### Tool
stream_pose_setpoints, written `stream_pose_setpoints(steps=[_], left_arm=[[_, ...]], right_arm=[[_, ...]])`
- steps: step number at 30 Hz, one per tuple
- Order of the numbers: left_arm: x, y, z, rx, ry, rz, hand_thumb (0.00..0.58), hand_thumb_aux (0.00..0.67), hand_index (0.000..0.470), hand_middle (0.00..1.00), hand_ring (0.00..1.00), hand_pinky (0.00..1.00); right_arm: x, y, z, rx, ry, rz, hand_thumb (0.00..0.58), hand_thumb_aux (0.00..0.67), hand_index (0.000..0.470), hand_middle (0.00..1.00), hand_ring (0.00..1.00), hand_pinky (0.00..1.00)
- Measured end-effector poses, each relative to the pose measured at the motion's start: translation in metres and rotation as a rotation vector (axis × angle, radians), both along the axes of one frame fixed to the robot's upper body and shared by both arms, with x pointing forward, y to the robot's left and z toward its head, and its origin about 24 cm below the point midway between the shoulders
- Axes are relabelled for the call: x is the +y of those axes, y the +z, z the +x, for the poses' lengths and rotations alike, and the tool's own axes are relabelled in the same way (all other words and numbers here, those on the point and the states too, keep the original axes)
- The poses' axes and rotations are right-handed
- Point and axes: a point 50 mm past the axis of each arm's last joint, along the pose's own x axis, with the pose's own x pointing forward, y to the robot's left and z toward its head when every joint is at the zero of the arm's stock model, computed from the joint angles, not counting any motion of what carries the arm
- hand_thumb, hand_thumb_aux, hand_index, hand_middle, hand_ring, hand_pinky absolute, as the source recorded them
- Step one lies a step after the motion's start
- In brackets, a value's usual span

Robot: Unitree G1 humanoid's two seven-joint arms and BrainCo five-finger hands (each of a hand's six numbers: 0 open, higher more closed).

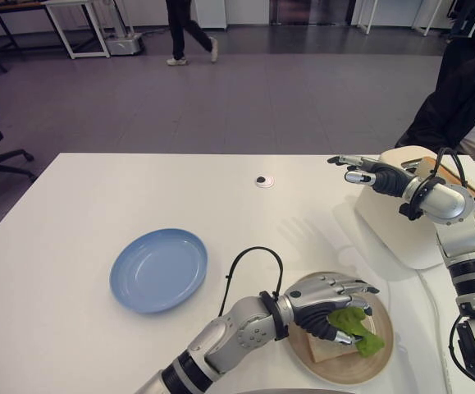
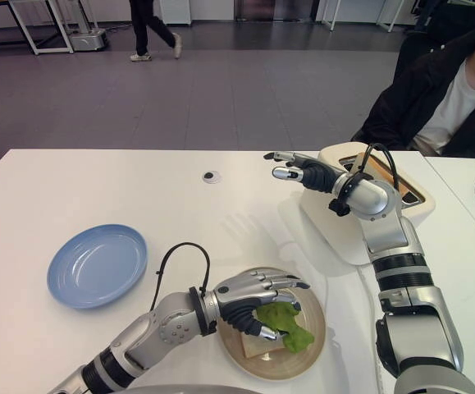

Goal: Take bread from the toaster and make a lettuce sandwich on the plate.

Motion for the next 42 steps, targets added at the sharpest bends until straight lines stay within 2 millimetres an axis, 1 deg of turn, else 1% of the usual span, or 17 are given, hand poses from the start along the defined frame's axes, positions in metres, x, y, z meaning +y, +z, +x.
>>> stream_pose_setpoints(steps=[5, 7, 11, 13, 14, 16, 19, 22, 24, 25, 28, 33, 35, 36, 37, 38, 42], left_arm=[[0.011, 0.004, 0.004, 0.068, 0.014, 0.018, 0.0, 0.0, 0.0, 0.0, 0.0, 0.0], [0.016, 0.012, 0.005, 0.102, 0.03, -0.001, 0.0, 0.0, 0.0, 0.0, 0.0, 0.0], [0.032, 0.036, 0.015, 0.128, 0.111, -0.091, 0.0, 0.0, 0.0, 0.0, 0.0, 0.0], [0.044, 0.054, 0.032, 0.07, 0.245, -0.217, 0.0, 0.0, 0.0, 0.0, 0.0, 0.0], [0.049, 0.062, 0.038, 0.036, 0.299, -0.273, 0.0, 0.0, 0.0, 0.0, 0.0, 0.0], [0.06, 0.074, 0.051, -0.058, 0.422, -0.351, 0.0, 0.0, 0.0, 0.0, 0.0, 0.0], [0.088, 0.067, 0.07, -0.25, 0.601, -0.276, 0.0, 0.0, 0.0, 0.0, 0.0, 0.0], [0.108, 0.053, 0.081, -0.316, 0.693, -0.204, 0.0, 0.0, 0.0, 0.0, 0.0, 0.0], [0.122, 0.046, 0.087, -0.327, 0.749, -0.161, 0.0, 0.0, 0.0, 0.0, 0.0, 0.0], [0.125, 0.044, 0.088, -0.328, 0.762, -0.156, 0.0, 0.0, 0.0, 0.0, 0.0, 0.0], [0.131, 0.042, 0.09, -0.331, 0.782, -0.149, 0.0, 0.0, 0.0, 0.0, 0.0, 0.0], [0.134, 0.039, 0.091, -0.337, 0.786, -0.126, 0.0, 0.0, 0.0, 0.0, 0.0, 0.0], [0.134, 0.039, 0.091, -0.337, 0.785, -0.125, 0.0, 0.0, 0.0, 0.0, 0.0, 0.0], [0.134, 0.039, 0.091, -0.336, 0.785, -0.124, 0.0, 0.0, 0.0, 0.0, 0.0, 0.0], [0.134, 0.039, 0.091, -0.335, 0.786, -0.123, 0.0, 0.0, 0.0, 0.0, 0.0, 0.0], [0.134, 0.038, 0.091, -0.335, 0.785, -0.122, 0.0, 0.0, 0.0, 0.0, 0.0, 0.0], [0.135, 0.038, 0.091, -0.334, 0.786, -0.118, 0.0, 0.0, 0.0, 0.0, 0.0, 0.0]], right_arm=[[0.0, 0.0, 0.0, -0.001, -0.001, 0.001, 0.0, 0.0, 0.0, 0.0, 0.0, 0.0], [0.0, 0.0, 0.0, -0.001, -0.003, 0.002, 0.0, 0.0, 0.0, 0.0, 0.0, 0.0], [-0.001, 0.0, 0.001, -0.004, -0.009, 0.006, 0.0, 0.0, 0.0, 0.0, 0.0, 0.0], [-0.002, 0.004, 0.002, -0.034, -0.03, 0.023, 0.0, 0.0, 0.0, 0.0, 0.0, 0.0], [-0.004, 0.009, 0.003, -0.061, -0.045, 0.033, 0.0, 0.0, 0.0, 0.0, 0.0, 0.0], [-0.008, 0.029, 0.006, -0.175, -0.088, 0.042, 0.0, 0.0, 0.0, 0.0, 0.0, 0.0], [-0.019, 0.074, 0.003, -0.427, -0.164, -0.014, 0.0, 0.0, 0.0, 0.0, 0.0, 0.0], [-0.036, 0.095, -0.002, -0.6, -0.274, -0.287, 0.0, 0.0, 0.0, 0.0, 0.0, 0.0], [-0.056, 0.102, -0.006, -0.651, -0.364, -0.506, 0.0, 0.0, 0.0, 0.0, 0.0, 0.0], [-0.064, 0.104, -0.008, -0.647, -0.395, -0.567, 0.0, 0.0, 0.0, 0.0, 0.0, 0.0], [-0.086, 0.099, -0.009, -0.569, -0.469, -0.711, 0.0, 0.0, 0.0, 0.0, 0.0, 0.0], [-0.101, 0.074, -0.011, -0.348, -0.486, -0.811, 0.0, 0.0, 0.0, 0.0, 0.0, 0.0], [-0.105, 0.06, -0.014, -0.212, -0.462, -0.823, 0.0, 0.0, 0.0, 0.0, 0.0, 0.0], [-0.107, 0.045, -0.016, -0.115, -0.435, -0.837, 0.175, 0.11, 0.077, 0.0, 0.0, 0.0], [-0.107, 0.039, -0.018, -0.07, -0.422, -0.839, 0.484, 0.397, 0.278, 0.0, 0.0, 0.0], [-0.107, 0.034, -0.02, -0.022, -0.41, -0.839, 0.58, 0.67, 0.47, 0.0, 0.0, 0.0], [-0.099, 0.036, -0.024, 0.047, -0.364, -0.779, 0.58, 0.67, 0.47, 0.0, 0.0, 0.0]])
